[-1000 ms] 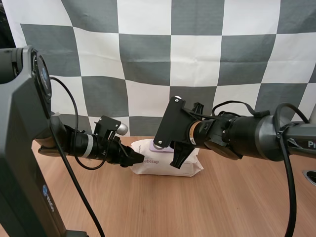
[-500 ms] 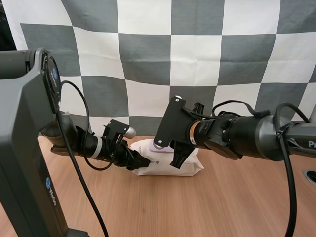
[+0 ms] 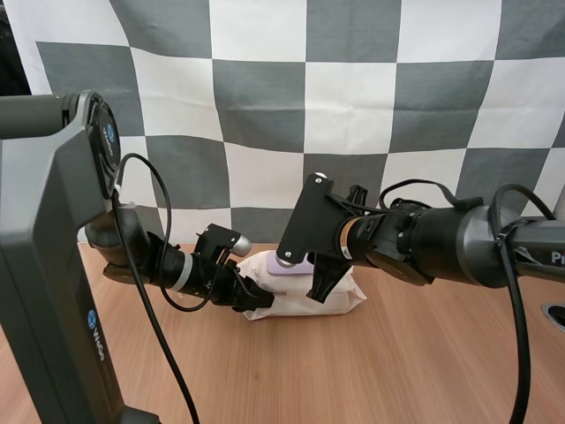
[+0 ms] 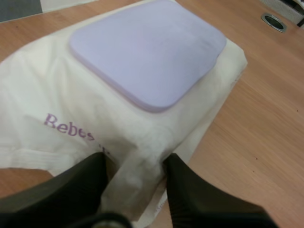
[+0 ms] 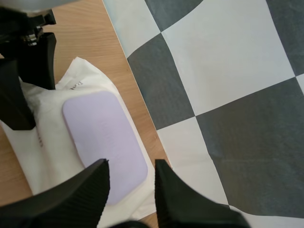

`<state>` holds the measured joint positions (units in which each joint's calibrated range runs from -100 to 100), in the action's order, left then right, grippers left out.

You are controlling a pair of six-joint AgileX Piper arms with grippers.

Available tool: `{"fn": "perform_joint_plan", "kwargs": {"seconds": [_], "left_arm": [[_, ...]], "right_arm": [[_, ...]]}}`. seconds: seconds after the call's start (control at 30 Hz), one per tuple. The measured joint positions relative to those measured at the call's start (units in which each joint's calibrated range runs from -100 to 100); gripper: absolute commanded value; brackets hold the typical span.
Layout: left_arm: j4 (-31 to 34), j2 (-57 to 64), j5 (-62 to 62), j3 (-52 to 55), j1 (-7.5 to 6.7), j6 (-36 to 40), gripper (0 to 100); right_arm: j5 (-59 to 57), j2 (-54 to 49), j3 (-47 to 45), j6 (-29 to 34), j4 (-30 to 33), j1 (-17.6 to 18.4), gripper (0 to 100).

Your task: Open the wet wipes lid

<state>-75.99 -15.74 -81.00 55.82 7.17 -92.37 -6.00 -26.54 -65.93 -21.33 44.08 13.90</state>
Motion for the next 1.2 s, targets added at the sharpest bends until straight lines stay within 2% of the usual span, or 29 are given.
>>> {"fn": "perform_joint_plan", "kwargs": {"seconds": [0.03,0.1,0.17,0.23,0.27,0.43,0.83,1.0,1.2], "left_arm": [[0.1,0.0,0.0,0.0,0.00,0.0,0],[0.6,0.0,-0.2,0.0,0.00,0.0,0],[0.8,0.0,-0.2,0.0,0.00,0.0,0],[0.9,0.0,-0.2,0.0,0.00,0.0,0],[1.2,0.0,-0.2,0.0,0.00,0.0,0],[2.0,0.0,-0.2,0.0,0.00,0.0,0],[2.5,0.0,-0.2,0.0,0.00,0.0,0],[2.5,0.0,-0.2,0.0,0.00,0.0,0],[2.5,0.0,-0.2,0.0,0.00,0.0,0]], "right_arm": [[0.0,0.0,0.0,0.0,0.1,0.0,22],[0.0,0.0,0.0,0.0,1.4,0.0,27],[0.0,0.9,0.0,0.0,3.1,0.0,46],[1.0,2.3,0.0,-0.1,4.6,0.0,69],[1.8,3.2,0.0,-0.1,5.1,0.0,73],[5.1,7.8,0.0,-0.1,8.0,0.0,60],[7.3,13.5,0.0,-0.2,11.2,0.0,60],[9.1,13.6,1.3,-0.1,11.2,0.0,60],[6.0,14.7,3.1,0.0,10.5,0.0,60]]}}
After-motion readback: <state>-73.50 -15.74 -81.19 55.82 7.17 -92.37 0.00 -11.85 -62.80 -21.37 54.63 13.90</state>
